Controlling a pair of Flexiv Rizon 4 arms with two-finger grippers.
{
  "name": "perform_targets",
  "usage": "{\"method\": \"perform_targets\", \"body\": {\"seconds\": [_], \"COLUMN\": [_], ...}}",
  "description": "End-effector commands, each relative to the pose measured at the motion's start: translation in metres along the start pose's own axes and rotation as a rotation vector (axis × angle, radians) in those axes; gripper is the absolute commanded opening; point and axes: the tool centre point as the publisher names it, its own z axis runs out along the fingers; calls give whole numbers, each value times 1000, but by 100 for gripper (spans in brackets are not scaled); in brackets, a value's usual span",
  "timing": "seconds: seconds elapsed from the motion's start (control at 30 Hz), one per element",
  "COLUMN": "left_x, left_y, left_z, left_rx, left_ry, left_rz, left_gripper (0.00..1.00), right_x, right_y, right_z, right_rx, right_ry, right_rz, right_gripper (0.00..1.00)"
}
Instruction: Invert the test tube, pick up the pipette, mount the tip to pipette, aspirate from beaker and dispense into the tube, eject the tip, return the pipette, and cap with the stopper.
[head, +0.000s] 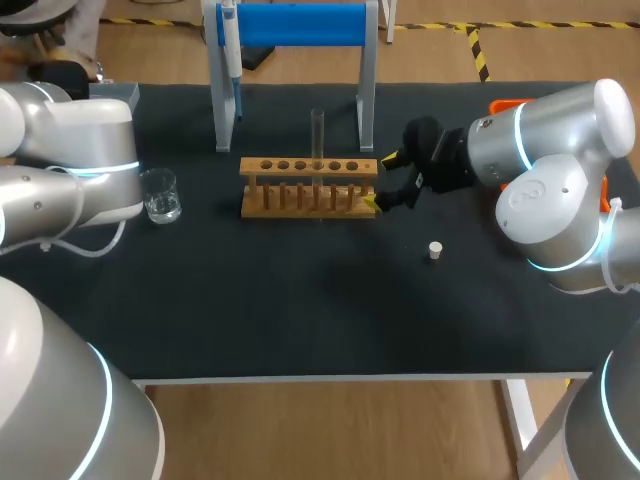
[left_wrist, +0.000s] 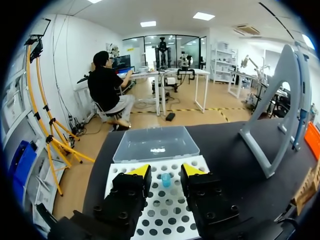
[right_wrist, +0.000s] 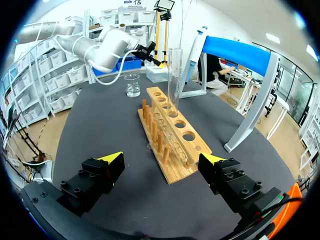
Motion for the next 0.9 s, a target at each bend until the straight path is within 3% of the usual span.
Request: {"method": "perform_targets", "body": {"seconds": [0.03, 0.9], "left_x": [0, -1], "left_y": [0, 2], "left_z": [5, 8], "left_rx": [-2, -11], "left_ry": [-1, -2], "left_rz": [1, -3], "left_gripper": [36, 33], "right_x": [0, 0], "right_y": [0, 0], "right_z": [0, 0], "right_rx": [2, 2], "right_ry": [1, 1], "right_rz": [0, 0], "right_gripper": [100, 100]}}
